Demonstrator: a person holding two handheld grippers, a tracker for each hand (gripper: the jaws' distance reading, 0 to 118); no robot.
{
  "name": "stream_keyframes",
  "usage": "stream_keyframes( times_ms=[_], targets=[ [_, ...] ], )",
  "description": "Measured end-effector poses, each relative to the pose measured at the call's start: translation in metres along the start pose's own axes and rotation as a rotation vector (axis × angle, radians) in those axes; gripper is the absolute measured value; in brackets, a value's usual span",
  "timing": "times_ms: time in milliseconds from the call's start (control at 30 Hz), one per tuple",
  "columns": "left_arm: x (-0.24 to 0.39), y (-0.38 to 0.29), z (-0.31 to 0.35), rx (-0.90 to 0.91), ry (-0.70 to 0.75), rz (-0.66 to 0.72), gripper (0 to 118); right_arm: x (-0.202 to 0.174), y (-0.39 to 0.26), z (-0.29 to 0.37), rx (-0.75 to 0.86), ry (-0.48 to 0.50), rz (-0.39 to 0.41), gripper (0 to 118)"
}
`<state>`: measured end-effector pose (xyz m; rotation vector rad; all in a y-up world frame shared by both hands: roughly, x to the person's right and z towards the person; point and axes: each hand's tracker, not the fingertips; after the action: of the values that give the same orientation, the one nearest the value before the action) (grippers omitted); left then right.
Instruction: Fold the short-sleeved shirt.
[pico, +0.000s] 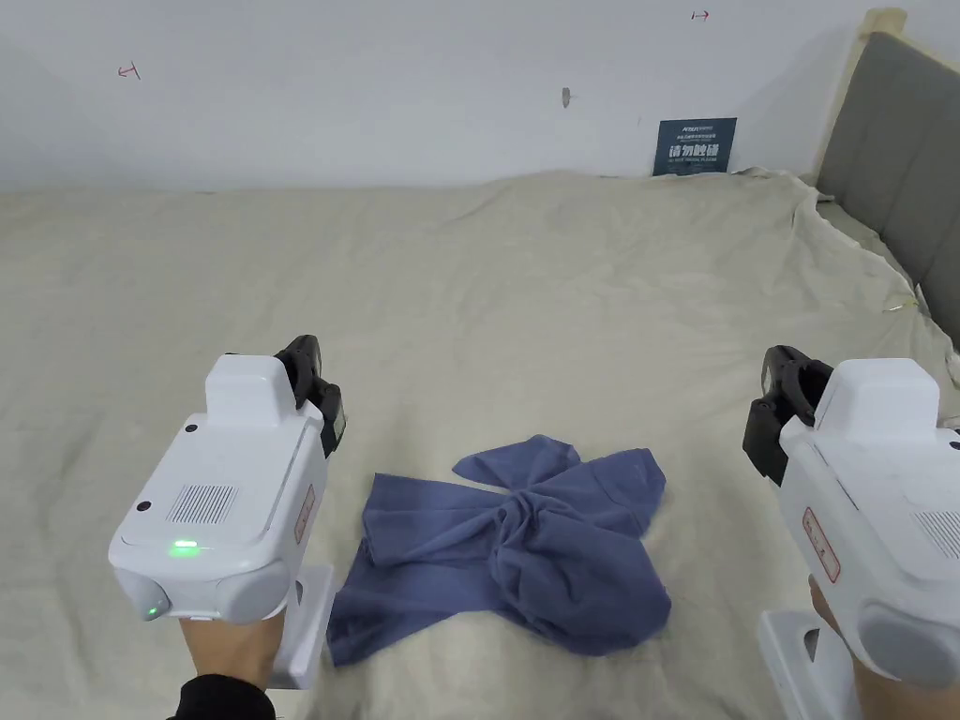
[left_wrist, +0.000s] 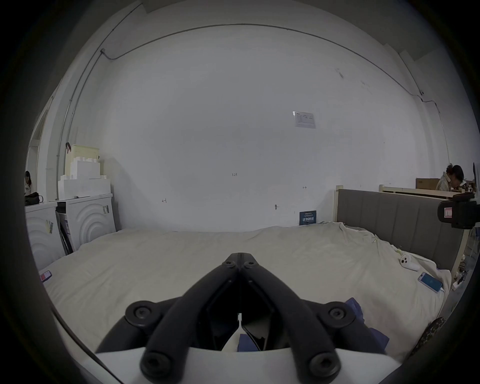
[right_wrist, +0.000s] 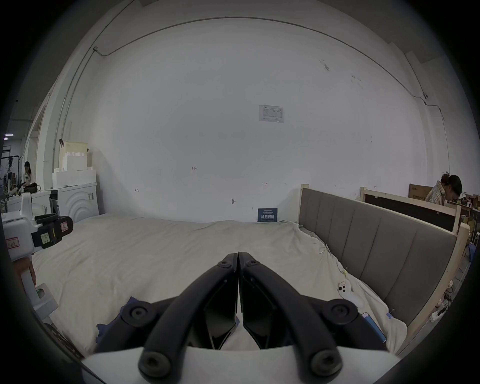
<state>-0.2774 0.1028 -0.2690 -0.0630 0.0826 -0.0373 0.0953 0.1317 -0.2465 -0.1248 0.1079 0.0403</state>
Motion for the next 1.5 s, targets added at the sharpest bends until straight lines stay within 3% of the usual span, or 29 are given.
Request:
stream_keyframes(
  times_ms=[333,667,933,1000,1067,1100,1167,1367,1500],
  targets=[
    [0.004,-0.002,-0.004,-0.059,-0.044,-0.024,0,0.001,0.0,-0.002,-0.004,0.003,-0.007,0],
    [-0.004,-0.052,-0.028,-0.474,-0.088,0.047,0,0.003,-0.007,-0.007,-0.026,0.006,-0.007,0],
    [-0.014,-0.118,-0.031,-0.761,-0.029,0.14,0,0.002,-0.018,-0.015,-0.058,0.012,-0.006,0],
    [-0.017,-0.13,-0.03,-0.786,0.0,0.152,14,0.001,-0.02,-0.016,-0.066,0.014,-0.008,0],
    [-0.018,-0.135,-0.026,-0.829,-0.007,0.179,43,0.0,-0.024,-0.018,-0.076,0.019,-0.008,0],
    [-0.018,-0.138,-0.025,-0.845,-0.002,0.186,67,0.0,-0.025,-0.018,-0.08,0.024,-0.008,0],
    [-0.018,-0.144,-0.026,-0.878,0.008,0.189,83,-0.001,-0.027,-0.02,-0.088,0.025,-0.006,0],
    [-0.01,-0.162,-0.031,-0.994,0.023,0.173,87,-0.002,-0.033,-0.023,-0.108,0.028,-0.013,0],
    [0.002,-0.172,-0.033,-1.037,0.016,0.157,76,-0.001,-0.035,-0.024,-0.118,0.03,-0.006,0]
  ],
)
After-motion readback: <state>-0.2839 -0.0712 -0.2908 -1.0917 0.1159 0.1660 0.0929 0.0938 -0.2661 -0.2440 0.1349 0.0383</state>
